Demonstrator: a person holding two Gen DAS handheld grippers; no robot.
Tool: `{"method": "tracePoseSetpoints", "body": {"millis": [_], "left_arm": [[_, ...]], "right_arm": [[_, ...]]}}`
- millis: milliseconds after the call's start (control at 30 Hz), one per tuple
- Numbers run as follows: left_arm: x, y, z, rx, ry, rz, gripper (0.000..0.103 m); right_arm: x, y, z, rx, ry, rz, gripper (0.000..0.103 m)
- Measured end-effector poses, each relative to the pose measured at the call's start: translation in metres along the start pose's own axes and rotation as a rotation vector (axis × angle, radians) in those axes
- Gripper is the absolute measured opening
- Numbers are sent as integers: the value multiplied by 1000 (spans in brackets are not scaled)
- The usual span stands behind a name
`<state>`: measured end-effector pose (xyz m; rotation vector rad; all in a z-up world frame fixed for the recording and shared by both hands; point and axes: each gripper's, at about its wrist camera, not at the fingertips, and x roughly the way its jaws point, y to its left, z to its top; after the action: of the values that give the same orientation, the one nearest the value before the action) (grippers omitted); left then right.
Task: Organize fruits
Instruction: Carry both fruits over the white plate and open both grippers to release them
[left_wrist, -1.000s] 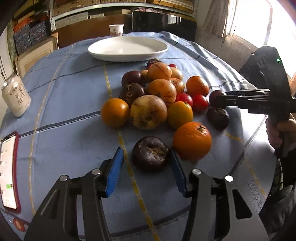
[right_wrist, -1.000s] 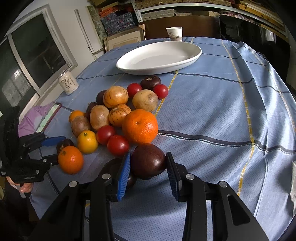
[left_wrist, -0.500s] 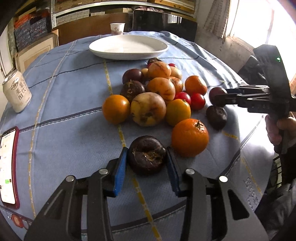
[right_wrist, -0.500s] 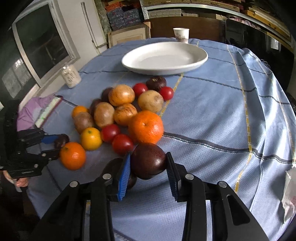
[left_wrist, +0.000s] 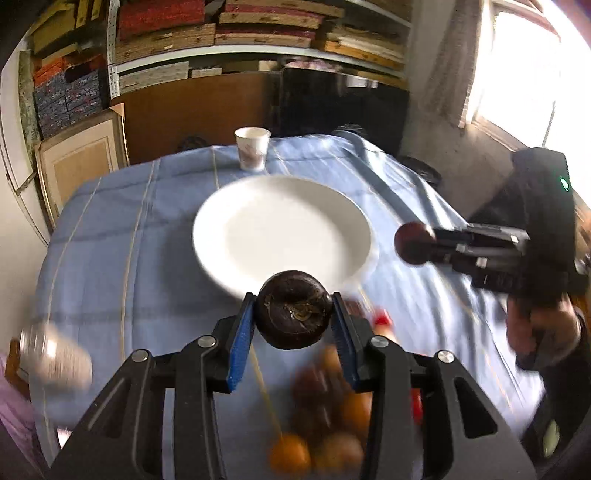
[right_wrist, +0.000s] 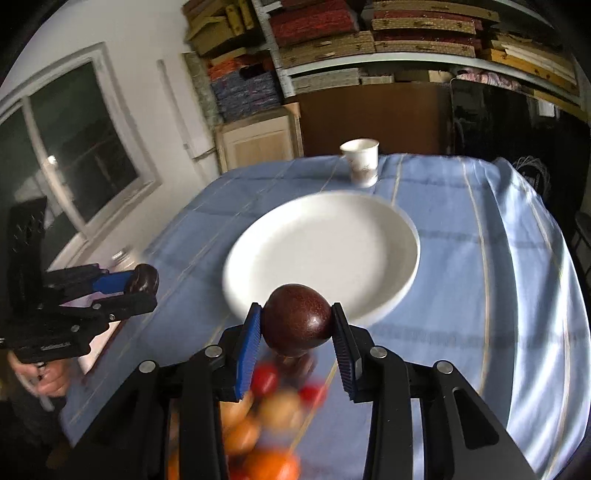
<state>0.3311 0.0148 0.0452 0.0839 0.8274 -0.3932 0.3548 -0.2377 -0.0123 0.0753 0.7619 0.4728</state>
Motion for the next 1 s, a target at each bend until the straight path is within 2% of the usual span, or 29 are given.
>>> {"method": "tracePoseSetpoints", "body": {"millis": [100,233,433,500,533,567,700,767,800,867,933,1000], "left_arm": [[61,14,39,-46,68,28,39],[123,30,59,-85,168,54,39],[162,39,61,-93,218,93,40],[166,39,61,-95,227,102,48],[164,39,63,-99,218,110,63],[160,39,64,-106,203,122,72],[124,42,63,-128,149,117,75],[91,41,57,-151,98,108,88],[78,40,53,-158,75,113,90],[40,32,36,-164,18,121,92],[14,22,20,-150,-5,111,95],[-17,10,-7,-132,-23,126,96]], "right_arm": [[48,-18,26,15,32,-41,38],[106,-40,40,56,118,-55,38],[133,-39,44,25,143,-69,40],[135,-37,46,16,143,-76,40],[135,-36,46,16,142,-68,46],[134,-36,47,18,138,-65,50],[96,-29,50,24,75,-67,51],[69,-22,47,13,31,-61,51],[52,-16,41,-1,8,-58,53],[12,-2,23,-35,-33,-50,58],[-21,10,1,-62,-61,-38,66],[-50,21,-23,-91,-80,-35,69]]}}
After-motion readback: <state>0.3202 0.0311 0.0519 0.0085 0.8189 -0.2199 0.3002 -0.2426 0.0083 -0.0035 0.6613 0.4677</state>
